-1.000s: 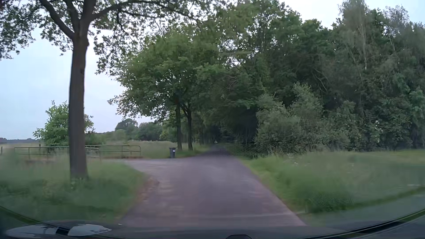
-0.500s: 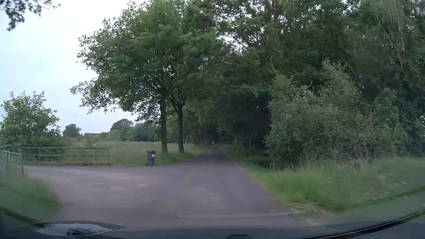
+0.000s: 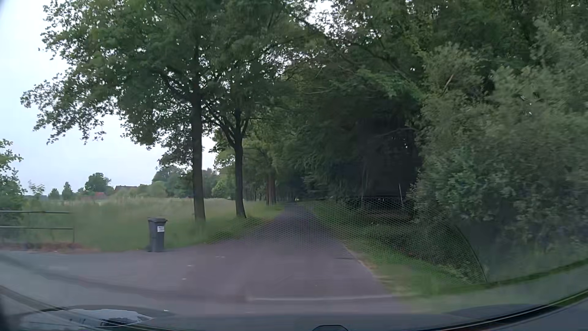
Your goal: Follow the waypoints while adhering to traffic rules and regulations
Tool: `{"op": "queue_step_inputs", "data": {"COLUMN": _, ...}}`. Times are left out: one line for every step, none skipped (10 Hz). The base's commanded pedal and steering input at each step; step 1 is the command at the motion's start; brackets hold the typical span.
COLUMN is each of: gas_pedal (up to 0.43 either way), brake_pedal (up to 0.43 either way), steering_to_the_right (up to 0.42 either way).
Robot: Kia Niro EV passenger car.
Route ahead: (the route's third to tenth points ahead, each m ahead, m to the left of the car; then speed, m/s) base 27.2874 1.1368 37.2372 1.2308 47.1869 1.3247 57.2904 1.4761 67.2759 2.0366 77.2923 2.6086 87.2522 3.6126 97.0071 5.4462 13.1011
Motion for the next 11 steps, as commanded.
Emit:
{"op": "queue_step_inputs", "data": {"gas_pedal": 0.177, "brake_pedal": 0.000, "steering_to_the_right": -0.008}}
{"op": "queue_step_inputs", "data": {"gas_pedal": 0.189, "brake_pedal": 0.000, "steering_to_the_right": -0.007}}
{"op": "queue_step_inputs", "data": {"gas_pedal": 0.197, "brake_pedal": 0.000, "steering_to_the_right": -0.007}}
{"op": "queue_step_inputs", "data": {"gas_pedal": 0.220, "brake_pedal": 0.000, "steering_to_the_right": -0.007}}
{"op": "queue_step_inputs", "data": {"gas_pedal": 0.220, "brake_pedal": 0.000, "steering_to_the_right": -0.006}}
{"op": "queue_step_inputs", "data": {"gas_pedal": 0.228, "brake_pedal": 0.000, "steering_to_the_right": -0.004}}
{"op": "queue_step_inputs", "data": {"gas_pedal": 0.228, "brake_pedal": 0.000, "steering_to_the_right": 0.003}}
{"op": "queue_step_inputs", "data": {"gas_pedal": 0.228, "brake_pedal": 0.000, "steering_to_the_right": 0.003}}
{"op": "queue_step_inputs", "data": {"gas_pedal": 0.228, "brake_pedal": 0.000, "steering_to_the_right": 0.003}}
{"op": "queue_step_inputs", "data": {"gas_pedal": 0.228, "brake_pedal": 0.000, "steering_to_the_right": 0.002}}
{"op": "queue_step_inputs", "data": {"gas_pedal": 0.228, "brake_pedal": 0.000, "steering_to_the_right": 0.001}}
